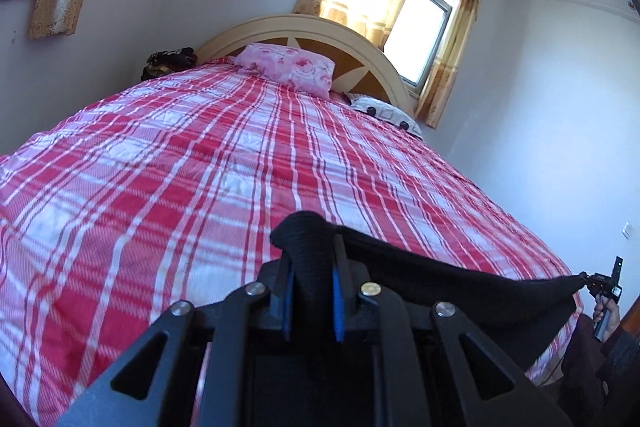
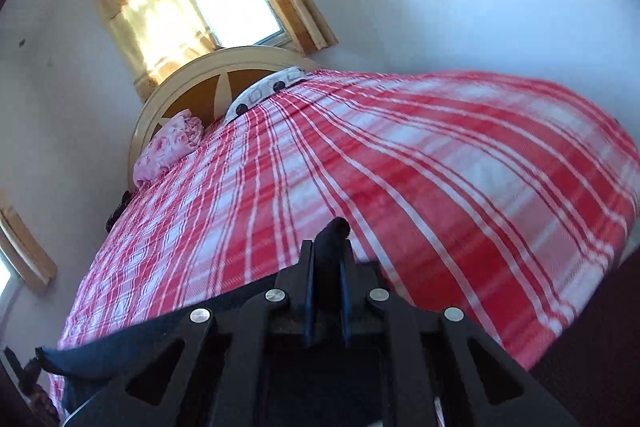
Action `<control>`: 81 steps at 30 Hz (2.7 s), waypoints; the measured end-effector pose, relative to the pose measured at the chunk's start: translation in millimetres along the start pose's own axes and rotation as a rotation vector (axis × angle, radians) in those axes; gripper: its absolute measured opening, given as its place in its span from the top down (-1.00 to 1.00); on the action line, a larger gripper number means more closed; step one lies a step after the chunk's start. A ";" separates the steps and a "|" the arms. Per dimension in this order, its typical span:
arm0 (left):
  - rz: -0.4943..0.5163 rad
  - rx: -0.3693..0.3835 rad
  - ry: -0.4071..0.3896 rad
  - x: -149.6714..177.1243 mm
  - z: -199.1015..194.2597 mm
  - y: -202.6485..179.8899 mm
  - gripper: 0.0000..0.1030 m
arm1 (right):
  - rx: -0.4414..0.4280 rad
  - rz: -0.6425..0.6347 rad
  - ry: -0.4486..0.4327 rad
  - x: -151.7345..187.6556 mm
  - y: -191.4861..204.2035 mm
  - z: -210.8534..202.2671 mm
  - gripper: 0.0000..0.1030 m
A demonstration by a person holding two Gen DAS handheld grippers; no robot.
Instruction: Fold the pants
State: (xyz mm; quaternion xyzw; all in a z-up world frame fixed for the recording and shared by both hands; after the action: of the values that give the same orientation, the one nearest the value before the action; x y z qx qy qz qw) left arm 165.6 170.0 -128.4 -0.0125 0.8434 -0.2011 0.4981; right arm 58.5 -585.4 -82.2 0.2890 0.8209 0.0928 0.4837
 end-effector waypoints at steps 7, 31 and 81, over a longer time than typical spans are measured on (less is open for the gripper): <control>-0.016 -0.020 0.072 40.8 -6.3 12.9 0.37 | 0.064 0.032 0.060 33.9 -28.3 -2.5 0.55; -0.060 -0.104 0.097 56.5 -64.4 42.6 -0.40 | -0.224 -0.505 0.241 187.4 262.0 -29.5 -0.14; 0.073 -0.257 0.179 44.9 14.4 22.2 0.05 | -0.569 -0.277 0.777 284.7 477.9 109.8 0.91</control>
State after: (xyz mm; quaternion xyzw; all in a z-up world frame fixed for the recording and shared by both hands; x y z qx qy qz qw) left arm 159.1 175.8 -179.8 -0.0275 0.9030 -0.0735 0.4223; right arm 231.5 -49.0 -143.2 -0.0220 0.9133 0.3485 0.2095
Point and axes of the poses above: each gripper's, at about its wrist camera, not at the fingertips, and z roughly the way its jaws point, y to its left, x to its underside, the point moved 6 cm from there along z, roughly the way its jaws point, and after that the axes turned 1 degree about z, right-handed, at the moved point
